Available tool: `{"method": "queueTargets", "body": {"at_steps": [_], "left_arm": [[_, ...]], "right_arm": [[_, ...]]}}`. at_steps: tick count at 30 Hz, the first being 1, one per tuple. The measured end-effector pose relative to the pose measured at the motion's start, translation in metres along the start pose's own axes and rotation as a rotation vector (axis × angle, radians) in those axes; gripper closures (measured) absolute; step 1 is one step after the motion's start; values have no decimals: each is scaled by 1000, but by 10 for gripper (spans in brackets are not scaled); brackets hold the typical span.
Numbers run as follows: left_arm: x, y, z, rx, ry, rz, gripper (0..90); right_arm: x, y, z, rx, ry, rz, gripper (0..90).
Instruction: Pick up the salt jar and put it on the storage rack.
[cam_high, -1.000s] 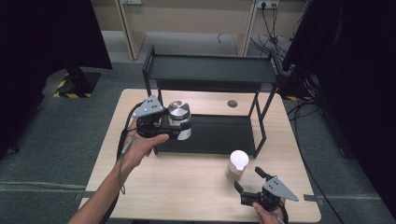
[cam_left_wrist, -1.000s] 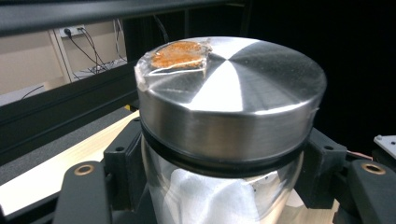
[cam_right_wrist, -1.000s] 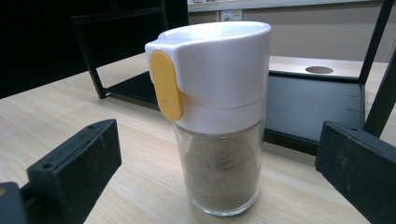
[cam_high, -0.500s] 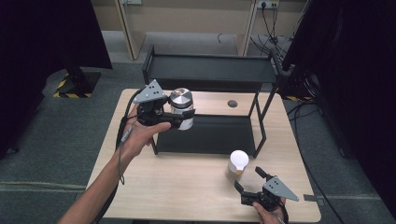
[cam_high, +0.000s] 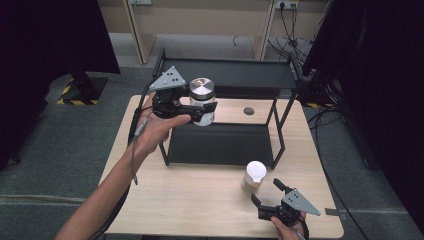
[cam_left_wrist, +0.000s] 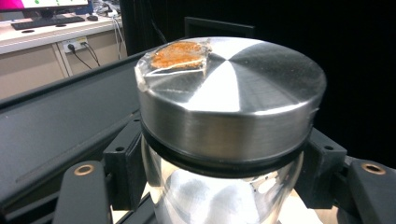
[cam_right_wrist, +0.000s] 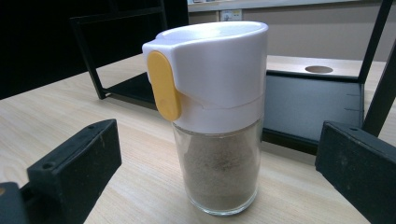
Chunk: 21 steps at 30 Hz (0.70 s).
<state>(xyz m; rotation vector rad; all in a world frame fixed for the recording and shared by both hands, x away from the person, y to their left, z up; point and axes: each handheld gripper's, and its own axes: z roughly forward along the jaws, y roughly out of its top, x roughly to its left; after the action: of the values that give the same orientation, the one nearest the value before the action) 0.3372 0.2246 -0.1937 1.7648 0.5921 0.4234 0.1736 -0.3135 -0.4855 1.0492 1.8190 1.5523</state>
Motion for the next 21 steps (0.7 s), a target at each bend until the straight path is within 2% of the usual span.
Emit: {"method": "queueTargets", "body": {"at_steps": [11,21], "left_arm": [[5,16,6,0,38,-20,312],[12,33,8,1,103,-32,312]], "right_arm": [[0,0,0,0,1,0,5],[-1,0,0,-2,1,1,5]]}}
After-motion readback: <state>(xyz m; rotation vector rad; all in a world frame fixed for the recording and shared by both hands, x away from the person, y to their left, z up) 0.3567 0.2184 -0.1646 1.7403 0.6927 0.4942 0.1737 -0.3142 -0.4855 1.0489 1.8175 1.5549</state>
